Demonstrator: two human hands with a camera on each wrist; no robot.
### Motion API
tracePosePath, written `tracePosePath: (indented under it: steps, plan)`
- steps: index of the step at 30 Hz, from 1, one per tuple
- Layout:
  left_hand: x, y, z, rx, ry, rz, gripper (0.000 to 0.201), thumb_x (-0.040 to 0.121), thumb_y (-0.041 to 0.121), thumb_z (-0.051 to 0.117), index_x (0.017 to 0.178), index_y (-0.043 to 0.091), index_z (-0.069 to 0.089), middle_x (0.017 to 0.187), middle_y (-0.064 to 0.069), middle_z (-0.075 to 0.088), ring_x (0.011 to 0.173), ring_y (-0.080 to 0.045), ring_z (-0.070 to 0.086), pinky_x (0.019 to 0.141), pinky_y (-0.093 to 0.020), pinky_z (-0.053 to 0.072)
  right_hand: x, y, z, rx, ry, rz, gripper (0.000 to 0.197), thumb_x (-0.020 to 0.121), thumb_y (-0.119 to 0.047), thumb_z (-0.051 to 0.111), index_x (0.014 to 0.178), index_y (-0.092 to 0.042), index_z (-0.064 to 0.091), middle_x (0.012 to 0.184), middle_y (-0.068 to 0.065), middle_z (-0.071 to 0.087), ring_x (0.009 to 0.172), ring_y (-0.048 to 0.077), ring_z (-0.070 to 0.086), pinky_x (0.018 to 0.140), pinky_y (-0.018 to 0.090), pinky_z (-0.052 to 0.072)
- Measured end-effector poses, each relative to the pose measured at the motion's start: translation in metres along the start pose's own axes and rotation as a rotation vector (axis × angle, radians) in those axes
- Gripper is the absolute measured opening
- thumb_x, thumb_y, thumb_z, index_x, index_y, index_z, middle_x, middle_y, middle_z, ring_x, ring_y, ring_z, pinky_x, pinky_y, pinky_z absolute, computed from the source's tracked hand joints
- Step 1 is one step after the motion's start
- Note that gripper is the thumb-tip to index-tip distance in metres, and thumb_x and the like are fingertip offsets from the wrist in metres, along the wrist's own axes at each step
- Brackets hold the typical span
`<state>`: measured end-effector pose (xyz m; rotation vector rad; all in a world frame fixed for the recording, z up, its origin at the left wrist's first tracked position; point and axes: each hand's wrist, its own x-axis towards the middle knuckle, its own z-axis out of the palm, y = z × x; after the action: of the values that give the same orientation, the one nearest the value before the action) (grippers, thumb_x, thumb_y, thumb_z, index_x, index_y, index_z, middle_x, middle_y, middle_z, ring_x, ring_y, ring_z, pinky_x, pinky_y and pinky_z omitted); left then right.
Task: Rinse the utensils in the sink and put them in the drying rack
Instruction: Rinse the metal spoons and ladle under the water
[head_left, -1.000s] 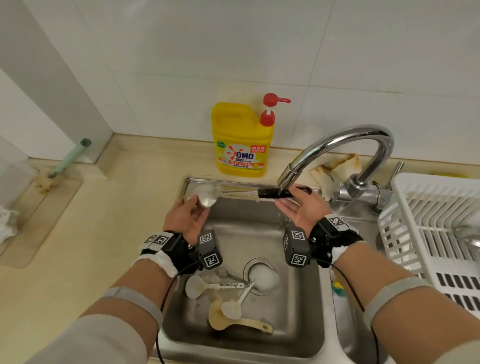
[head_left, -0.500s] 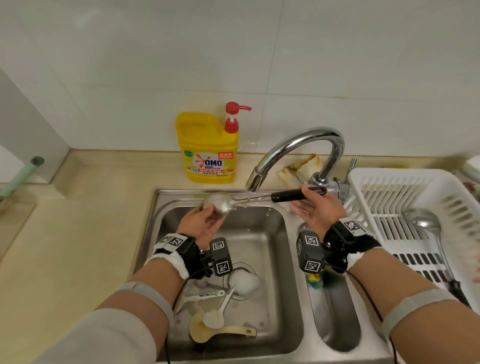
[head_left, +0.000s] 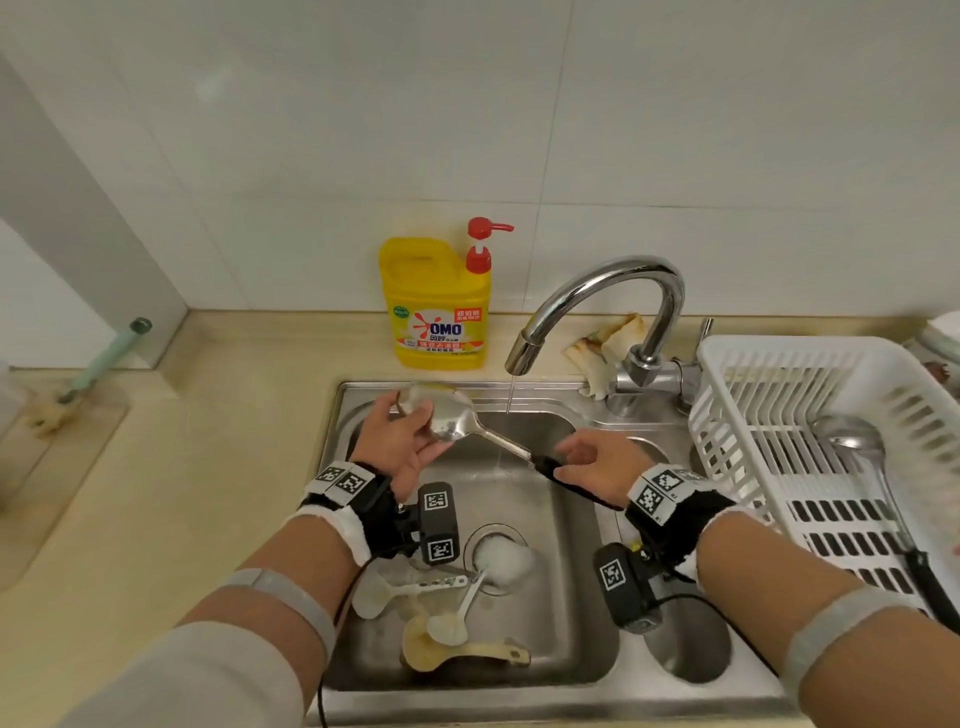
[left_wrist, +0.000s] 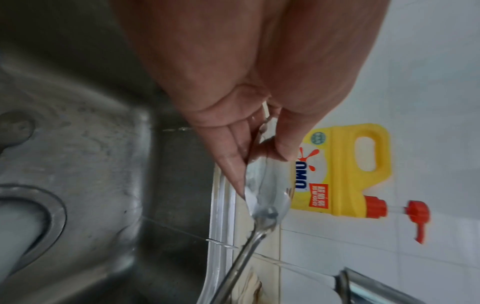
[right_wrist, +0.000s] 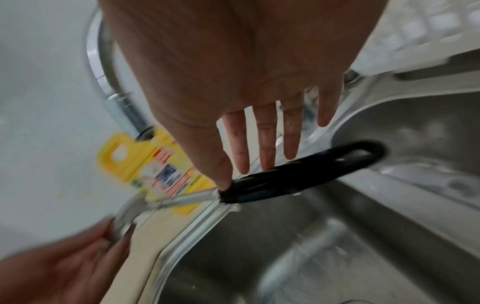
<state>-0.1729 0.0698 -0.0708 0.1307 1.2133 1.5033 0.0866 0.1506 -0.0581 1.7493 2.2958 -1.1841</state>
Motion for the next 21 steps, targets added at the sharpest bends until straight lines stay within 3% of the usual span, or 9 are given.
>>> tracePosePath:
  steps: [3, 5, 8, 11, 13, 17, 19, 21]
  plan:
    - [-0.020, 0.013, 0.003, 0.070, -0.024, 0.072, 0.041, 0.097, 0.002, 0.058, 0.130, 0.023, 0.045, 0.125, -0.018, 0.061, 0.106, -0.039, 0.069, 0.083, -0.049, 0.060, -0.006, -0.030, 0.021, -0.100, 0.010, -0.192, 0.020, 0.081, -0.041, 0.073, 0.099, -0.036, 0.066, 0.093, -0.014, 0.065, 0.094, 0.011, 0.064, 0.087, 0.030, 0.051]
    - [-0.033, 0.022, 0.006, 0.118, -0.029, 0.137, 0.039, 0.097, 0.003, 0.058, 0.129, 0.023, 0.046, 0.121, -0.016, 0.060, 0.104, -0.039, 0.070, 0.086, -0.052, 0.059, -0.011, -0.047, 0.027, -0.198, 0.045, -0.295, 0.012, 0.084, -0.043, 0.070, 0.087, -0.035, 0.062, 0.082, -0.013, 0.064, 0.085, 0.011, 0.062, 0.080, 0.031, 0.051]
    - [-0.051, 0.038, 0.016, 0.193, -0.014, 0.248, 0.043, 0.096, 0.005, 0.061, 0.135, 0.018, 0.047, 0.123, -0.016, 0.059, 0.103, -0.038, 0.071, 0.087, -0.054, 0.059, -0.022, -0.063, 0.025, -0.238, 0.115, -0.374, 0.025, 0.090, -0.041, 0.064, 0.069, -0.030, 0.056, 0.067, -0.009, 0.058, 0.069, 0.011, 0.056, 0.067, 0.030, 0.046]
    - [-0.070, 0.057, 0.039, 0.266, -0.046, 0.374, 0.047, 0.094, 0.009, 0.066, 0.137, 0.017, 0.049, 0.124, -0.021, 0.061, 0.103, -0.036, 0.070, 0.083, -0.052, 0.060, -0.038, -0.072, 0.009, -0.177, 0.213, -0.409, 0.029, 0.093, -0.039, 0.062, 0.071, -0.020, 0.060, 0.065, -0.002, 0.059, 0.066, 0.015, 0.055, 0.064, 0.031, 0.044]
    - [-0.082, 0.069, 0.063, 0.314, -0.128, 0.448, 0.041, 0.095, 0.013, 0.065, 0.134, 0.014, 0.051, 0.119, -0.021, 0.063, 0.102, -0.034, 0.070, 0.078, -0.047, 0.062, -0.050, -0.074, -0.008, -0.103, 0.270, -0.422, 0.034, 0.093, -0.039, 0.063, 0.068, -0.017, 0.055, 0.067, 0.001, 0.059, 0.064, 0.014, 0.052, 0.064, 0.030, 0.042]
    - [-0.103, 0.076, 0.122, 0.478, -0.295, 0.520, 0.023, 0.103, 0.028, 0.051, 0.119, 0.013, 0.058, 0.101, -0.008, 0.071, 0.090, -0.027, 0.074, 0.073, -0.037, 0.062, -0.071, -0.062, -0.054, -0.004, 0.414, -0.388, 0.040, 0.093, -0.039, 0.064, 0.065, -0.015, 0.048, 0.064, -0.001, 0.058, 0.061, 0.012, 0.051, 0.064, 0.029, 0.043]
    - [-0.104, 0.068, 0.147, 0.618, -0.339, 0.547, 0.023, 0.105, 0.029, 0.045, 0.113, 0.014, 0.060, 0.101, -0.005, 0.073, 0.092, -0.024, 0.074, 0.078, -0.038, 0.061, -0.085, -0.050, -0.081, 0.010, 0.510, -0.344, 0.041, 0.093, -0.042, 0.063, 0.065, -0.013, 0.054, 0.062, -0.001, 0.061, 0.061, 0.016, 0.056, 0.064, 0.030, 0.046]
    - [-0.097, 0.054, 0.166, 0.853, -0.386, 0.653, 0.022, 0.102, 0.032, 0.048, 0.110, 0.019, 0.064, 0.101, 0.001, 0.073, 0.092, -0.018, 0.072, 0.085, -0.040, 0.059, -0.096, -0.031, -0.112, 0.017, 0.583, -0.276, 0.038, 0.093, -0.044, 0.062, 0.070, -0.015, 0.063, 0.065, 0.000, 0.066, 0.064, 0.017, 0.063, 0.065, 0.030, 0.052]
